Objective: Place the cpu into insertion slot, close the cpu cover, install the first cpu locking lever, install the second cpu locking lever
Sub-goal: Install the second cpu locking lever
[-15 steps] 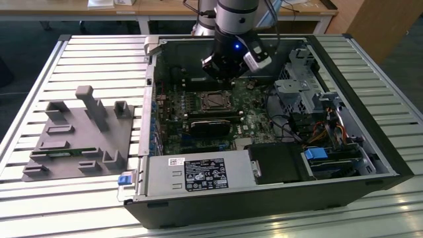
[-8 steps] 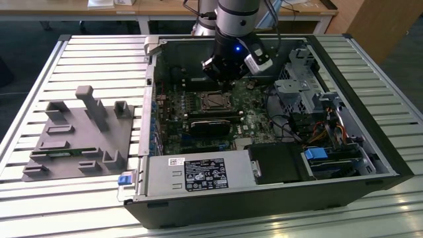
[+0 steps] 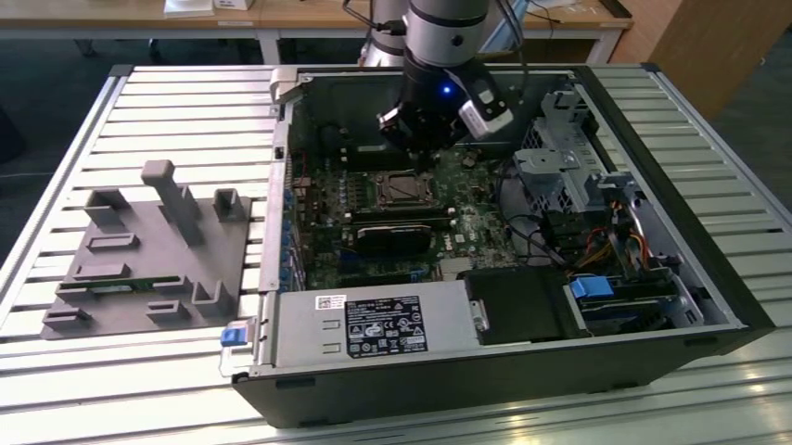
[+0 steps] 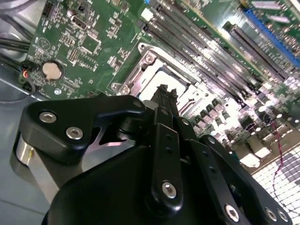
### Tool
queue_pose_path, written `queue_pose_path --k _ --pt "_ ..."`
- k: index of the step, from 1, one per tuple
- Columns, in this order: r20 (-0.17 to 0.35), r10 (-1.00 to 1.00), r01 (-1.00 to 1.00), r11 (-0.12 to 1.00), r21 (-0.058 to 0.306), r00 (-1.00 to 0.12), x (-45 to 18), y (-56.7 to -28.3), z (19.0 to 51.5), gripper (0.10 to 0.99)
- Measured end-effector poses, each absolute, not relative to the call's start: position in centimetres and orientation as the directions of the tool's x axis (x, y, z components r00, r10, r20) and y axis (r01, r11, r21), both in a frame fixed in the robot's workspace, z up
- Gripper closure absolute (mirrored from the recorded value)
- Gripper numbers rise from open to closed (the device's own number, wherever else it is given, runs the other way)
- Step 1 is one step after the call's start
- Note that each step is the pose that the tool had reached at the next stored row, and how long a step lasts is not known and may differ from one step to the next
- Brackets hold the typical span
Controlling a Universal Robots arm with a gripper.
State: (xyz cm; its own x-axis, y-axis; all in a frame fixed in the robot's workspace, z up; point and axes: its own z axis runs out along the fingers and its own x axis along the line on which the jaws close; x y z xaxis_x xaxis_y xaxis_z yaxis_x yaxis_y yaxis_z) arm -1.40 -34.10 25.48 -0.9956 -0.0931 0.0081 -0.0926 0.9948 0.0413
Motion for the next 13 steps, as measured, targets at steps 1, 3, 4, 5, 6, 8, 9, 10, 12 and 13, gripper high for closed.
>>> queue_pose_path --k 1,3,4,5,6,8,9,10,12,13 --pt "0.008 -0.093 -0.093 0.995 0.042 -0.996 -1.4 -34.3 25.5 0.969" --pt "0.006 -0.093 -0.093 0.994 0.059 -0.996 -1.4 -34.7 25.4 0.969" --pt "0.005 -0.093 -0.093 0.993 0.077 -0.996 -1.4 -34.8 25.4 0.969" --pt "0.003 -0.093 -0.093 0.991 0.094 -0.996 -1.4 -34.8 25.4 0.969" --pt "0.002 -0.093 -0.093 0.99 0.104 -0.996 -1.4 -34.9 25.4 0.969" --pt "0.002 -0.093 -0.093 0.99 0.108 -0.996 -1.4 -35.1 25.1 0.969" --pt "0.002 -0.093 -0.093 0.99 0.109 -0.996 -1.4 -35.1 24.9 0.969" --pt "0.002 -0.093 -0.092 0.99 0.109 -0.996 -1.4 -35.2 24.7 0.969" --pt "0.002 -0.093 -0.093 0.99 0.108 -0.996 -1.4 -35.4 24.4 0.969" --pt "0.002 -0.093 -0.093 0.99 0.109 -0.996 -1.4 -35.6 24.3 0.969"
